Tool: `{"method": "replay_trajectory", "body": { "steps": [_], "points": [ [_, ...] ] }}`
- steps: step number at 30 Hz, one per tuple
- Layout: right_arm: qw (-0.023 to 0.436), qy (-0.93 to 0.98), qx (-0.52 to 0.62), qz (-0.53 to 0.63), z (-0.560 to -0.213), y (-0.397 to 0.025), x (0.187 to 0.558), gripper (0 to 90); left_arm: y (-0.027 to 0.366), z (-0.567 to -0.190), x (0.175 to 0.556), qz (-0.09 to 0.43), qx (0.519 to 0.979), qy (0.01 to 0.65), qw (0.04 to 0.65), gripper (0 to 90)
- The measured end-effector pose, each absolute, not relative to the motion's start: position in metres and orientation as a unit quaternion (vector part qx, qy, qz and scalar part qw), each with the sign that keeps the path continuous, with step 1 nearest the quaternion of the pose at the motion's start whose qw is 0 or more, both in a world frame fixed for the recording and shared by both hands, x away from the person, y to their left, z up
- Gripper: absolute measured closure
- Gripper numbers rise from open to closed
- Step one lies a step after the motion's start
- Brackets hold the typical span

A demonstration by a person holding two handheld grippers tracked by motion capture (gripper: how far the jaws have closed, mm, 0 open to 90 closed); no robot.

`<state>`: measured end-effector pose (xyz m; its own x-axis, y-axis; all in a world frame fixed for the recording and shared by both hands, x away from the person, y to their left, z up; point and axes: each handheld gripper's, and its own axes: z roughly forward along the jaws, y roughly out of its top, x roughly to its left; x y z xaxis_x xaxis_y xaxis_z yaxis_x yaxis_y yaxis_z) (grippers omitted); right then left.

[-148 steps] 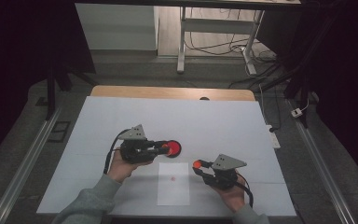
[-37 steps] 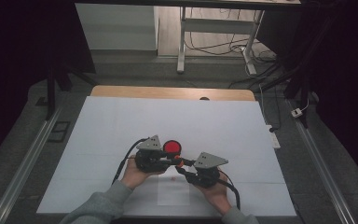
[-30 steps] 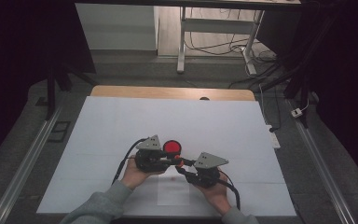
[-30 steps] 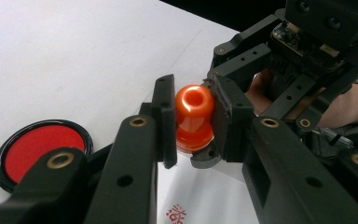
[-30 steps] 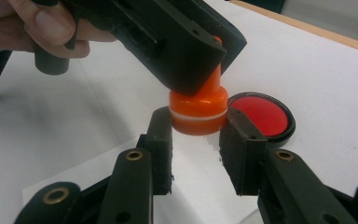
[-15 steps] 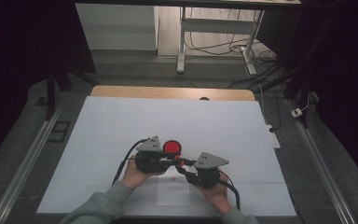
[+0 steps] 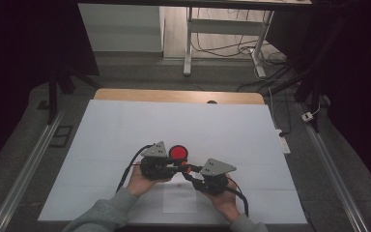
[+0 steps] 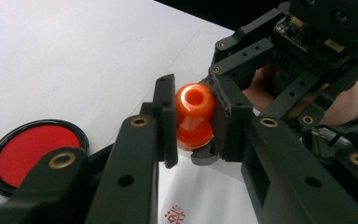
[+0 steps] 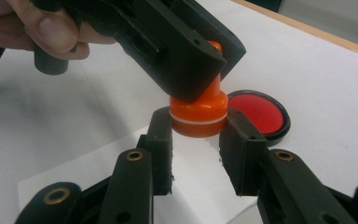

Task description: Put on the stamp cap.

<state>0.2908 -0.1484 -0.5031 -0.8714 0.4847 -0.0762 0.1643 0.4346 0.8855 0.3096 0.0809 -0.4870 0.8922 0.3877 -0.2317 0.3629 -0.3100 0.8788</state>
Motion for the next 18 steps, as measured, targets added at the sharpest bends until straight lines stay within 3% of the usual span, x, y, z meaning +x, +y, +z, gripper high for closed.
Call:
{"method": "replay_trajectory", "body": {
  "steps": [18],
  "points": [
    [0.167, 0.829, 0.188, 0.499, -0.5022, -0.1487, 0.2901, 64.7, 0.0819, -0.4847, 0.3097, 0.01, 0.808, 0.233, 0.54, 72.4]
  ]
}}
